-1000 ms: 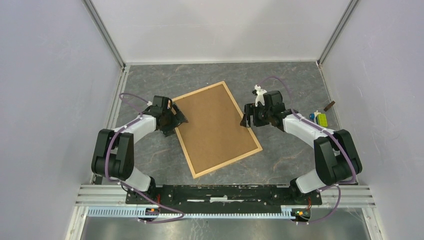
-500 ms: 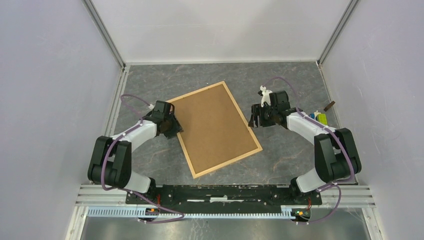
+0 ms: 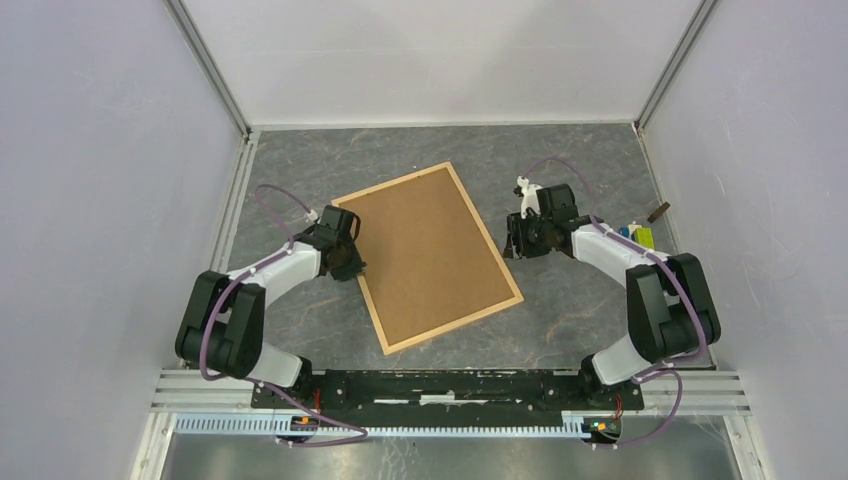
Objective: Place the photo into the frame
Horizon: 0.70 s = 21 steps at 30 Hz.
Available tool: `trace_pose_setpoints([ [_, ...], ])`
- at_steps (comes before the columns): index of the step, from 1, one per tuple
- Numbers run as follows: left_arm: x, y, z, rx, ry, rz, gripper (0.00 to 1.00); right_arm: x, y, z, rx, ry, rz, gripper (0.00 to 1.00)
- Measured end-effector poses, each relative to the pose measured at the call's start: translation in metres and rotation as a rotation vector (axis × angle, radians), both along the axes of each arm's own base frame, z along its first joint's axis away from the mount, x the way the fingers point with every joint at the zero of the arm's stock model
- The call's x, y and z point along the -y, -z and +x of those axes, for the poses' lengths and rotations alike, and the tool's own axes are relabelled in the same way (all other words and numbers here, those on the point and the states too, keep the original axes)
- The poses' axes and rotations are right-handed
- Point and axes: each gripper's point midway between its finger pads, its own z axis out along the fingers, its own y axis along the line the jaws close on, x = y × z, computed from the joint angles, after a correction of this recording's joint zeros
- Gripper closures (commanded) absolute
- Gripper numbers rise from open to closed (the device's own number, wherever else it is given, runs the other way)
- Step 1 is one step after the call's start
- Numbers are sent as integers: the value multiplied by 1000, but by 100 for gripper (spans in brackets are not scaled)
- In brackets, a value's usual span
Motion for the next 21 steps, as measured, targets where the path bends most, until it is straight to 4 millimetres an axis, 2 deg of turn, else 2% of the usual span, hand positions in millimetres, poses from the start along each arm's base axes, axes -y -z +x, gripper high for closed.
trace_pose_setpoints([
  [3, -1, -1, 12, 5, 26, 33, 98, 0, 6, -3, -22, -11, -5, 61],
  [7, -1, -2, 22, 19, 48, 53, 98, -5, 15, -9, -62, -31, 14, 63],
  [11, -1, -1, 23, 21, 54, 56, 98, -9, 22, -13, -95, -46, 32, 64],
  [13, -1, -1, 23, 21, 54, 56, 98, -10, 23, -14, -102, -52, 41, 68],
  [21, -1, -1, 23, 21, 54, 56, 98, -17, 24, -13, -110, -66, 79, 70],
])
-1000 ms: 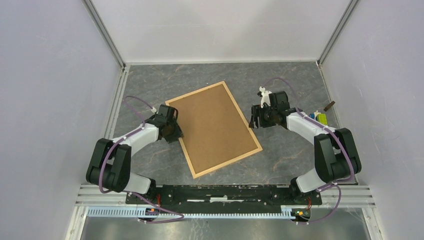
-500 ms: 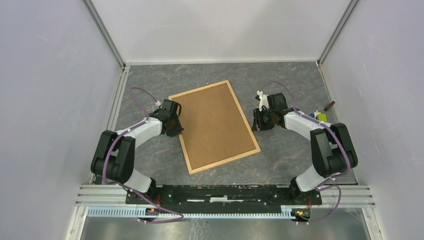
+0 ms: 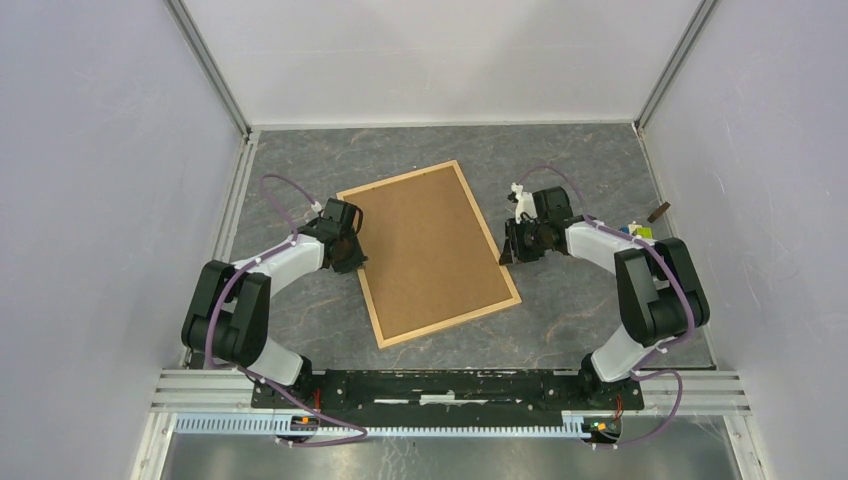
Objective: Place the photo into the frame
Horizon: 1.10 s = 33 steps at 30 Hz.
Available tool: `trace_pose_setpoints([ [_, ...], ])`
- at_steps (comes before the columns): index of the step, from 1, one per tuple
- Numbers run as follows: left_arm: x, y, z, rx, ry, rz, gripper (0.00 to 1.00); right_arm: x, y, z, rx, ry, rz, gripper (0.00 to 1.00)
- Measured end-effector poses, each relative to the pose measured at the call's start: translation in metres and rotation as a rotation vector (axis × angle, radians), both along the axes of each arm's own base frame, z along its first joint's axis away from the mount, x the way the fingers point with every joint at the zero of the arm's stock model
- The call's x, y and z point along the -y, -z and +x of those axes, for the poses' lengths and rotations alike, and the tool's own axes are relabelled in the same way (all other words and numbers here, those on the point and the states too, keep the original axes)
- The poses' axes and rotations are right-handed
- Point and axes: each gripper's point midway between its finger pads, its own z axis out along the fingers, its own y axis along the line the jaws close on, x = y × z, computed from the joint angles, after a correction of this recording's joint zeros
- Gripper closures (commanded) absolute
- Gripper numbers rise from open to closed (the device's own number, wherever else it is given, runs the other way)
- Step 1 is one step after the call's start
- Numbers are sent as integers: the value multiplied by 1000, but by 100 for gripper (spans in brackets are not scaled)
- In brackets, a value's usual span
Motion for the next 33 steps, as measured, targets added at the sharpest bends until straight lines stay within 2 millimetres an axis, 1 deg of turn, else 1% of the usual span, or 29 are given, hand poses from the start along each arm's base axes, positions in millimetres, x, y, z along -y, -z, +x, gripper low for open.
trace_pose_setpoints([
  [15, 0, 0, 0, 0, 1, -1, 98, -6, 3, 2, -24, -8, 13, 73],
  [26, 1, 0, 0, -1, 3, -5, 98, -7, 5, 2, -21, -6, -37, 77],
  [33, 0, -1, 3, 10, -1, 2, 98, -12, 10, 3, 14, 7, -125, 78],
])
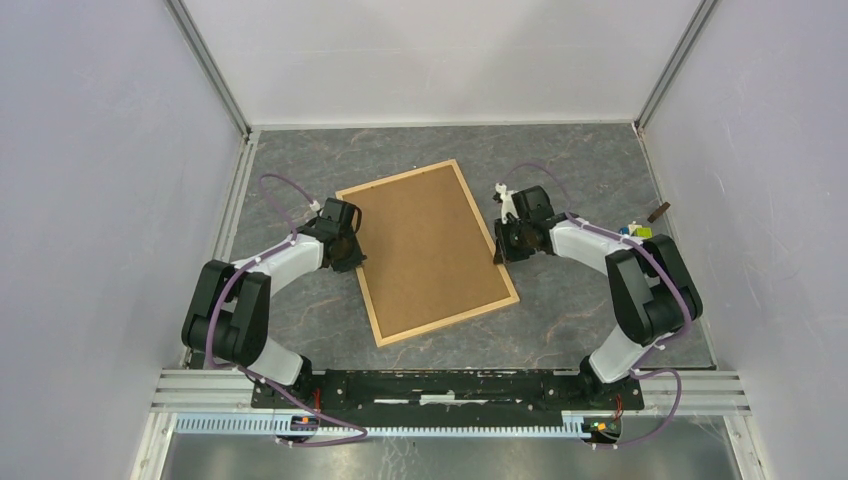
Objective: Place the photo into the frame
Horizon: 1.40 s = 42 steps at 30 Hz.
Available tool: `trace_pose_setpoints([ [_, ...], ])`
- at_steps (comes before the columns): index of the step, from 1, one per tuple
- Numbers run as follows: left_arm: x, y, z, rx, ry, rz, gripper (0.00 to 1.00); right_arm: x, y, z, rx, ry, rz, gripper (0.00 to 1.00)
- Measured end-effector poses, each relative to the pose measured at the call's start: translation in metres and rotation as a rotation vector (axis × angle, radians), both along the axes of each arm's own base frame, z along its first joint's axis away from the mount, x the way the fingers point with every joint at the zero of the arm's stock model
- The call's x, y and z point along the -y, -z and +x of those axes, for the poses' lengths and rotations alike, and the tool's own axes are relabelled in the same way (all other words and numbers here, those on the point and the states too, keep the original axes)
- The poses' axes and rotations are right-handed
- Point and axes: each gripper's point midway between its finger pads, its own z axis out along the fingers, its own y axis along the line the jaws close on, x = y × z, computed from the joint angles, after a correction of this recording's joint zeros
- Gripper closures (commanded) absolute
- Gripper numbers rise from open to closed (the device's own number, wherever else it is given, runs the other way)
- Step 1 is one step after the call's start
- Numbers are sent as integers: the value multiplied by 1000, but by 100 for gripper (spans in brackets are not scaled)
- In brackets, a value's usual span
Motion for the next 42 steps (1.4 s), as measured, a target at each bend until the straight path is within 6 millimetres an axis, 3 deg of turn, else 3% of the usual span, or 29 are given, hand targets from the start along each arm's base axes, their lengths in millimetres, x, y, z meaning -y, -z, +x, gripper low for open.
trace_pose_setpoints([
  [8, 0, 0, 0, 0, 0, 1, 98, -3, 1, 1, 9, -9, -191, 72],
  [15, 0, 0, 0, 0, 0, 0, 98, -3, 3, -1, -6, -42, -297, 54],
  [26, 0, 0, 0, 3, 3, 5, 98, 6, -12, 8, -17, -41, -185, 28],
  [31, 0, -1, 0, 7, 6, 6, 98, 10, -36, 20, 33, -8, -108, 33],
  [33, 0, 0, 0, 8, 7, 6, 98, 13, -41, 25, 51, 6, -97, 41],
  [36, 0, 0, 0, 9, 9, 7, 98, 16, -40, 28, 55, 12, -91, 49],
  [42, 0, 0, 0, 9, 10, 6, 98, 8, -32, 25, 41, -16, -59, 55],
])
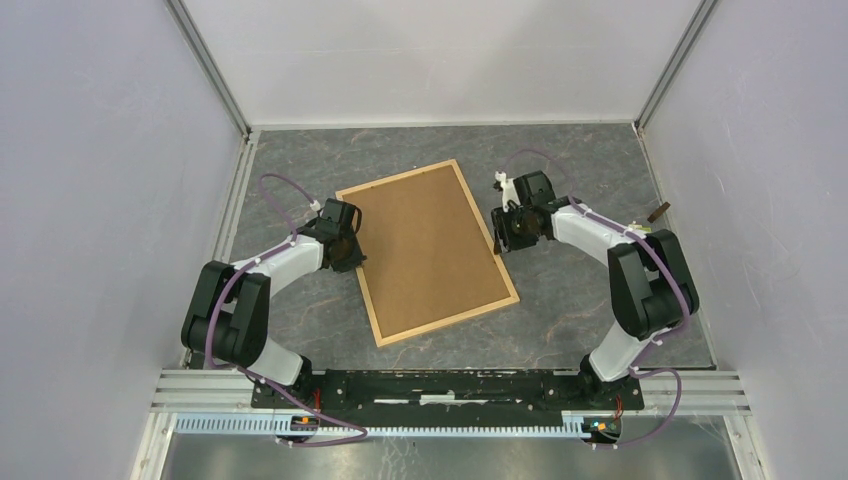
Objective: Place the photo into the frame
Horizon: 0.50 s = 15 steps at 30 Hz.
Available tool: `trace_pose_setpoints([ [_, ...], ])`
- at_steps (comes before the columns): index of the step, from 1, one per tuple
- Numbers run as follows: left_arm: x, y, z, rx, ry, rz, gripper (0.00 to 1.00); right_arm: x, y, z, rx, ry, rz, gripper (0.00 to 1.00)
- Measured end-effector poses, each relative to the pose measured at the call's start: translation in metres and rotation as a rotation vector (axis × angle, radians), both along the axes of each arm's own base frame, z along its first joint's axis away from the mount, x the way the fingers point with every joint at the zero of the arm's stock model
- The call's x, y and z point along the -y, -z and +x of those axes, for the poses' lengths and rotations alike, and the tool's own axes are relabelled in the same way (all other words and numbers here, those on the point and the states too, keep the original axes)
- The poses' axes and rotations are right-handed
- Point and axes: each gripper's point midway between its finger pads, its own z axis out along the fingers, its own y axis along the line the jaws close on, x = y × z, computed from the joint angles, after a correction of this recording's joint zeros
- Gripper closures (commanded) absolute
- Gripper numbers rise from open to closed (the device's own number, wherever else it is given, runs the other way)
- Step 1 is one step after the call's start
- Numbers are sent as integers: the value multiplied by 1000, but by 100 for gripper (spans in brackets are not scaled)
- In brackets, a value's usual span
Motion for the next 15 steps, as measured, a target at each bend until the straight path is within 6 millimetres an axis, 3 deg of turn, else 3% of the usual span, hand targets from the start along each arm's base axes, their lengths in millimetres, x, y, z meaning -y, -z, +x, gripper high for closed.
trace_pose_setpoints([
  [9, 0, 0, 0, 0, 1, -1, 98, -4, 27, -27, -92, -47, 19, 66],
  [12, 0, 0, 0, 1, 1, -1, 98, -5, 27, -28, -93, -54, 22, 66],
  [15, 0, 0, 0, 1, 1, -1, 98, -5, 28, -28, -94, -53, 20, 60],
])
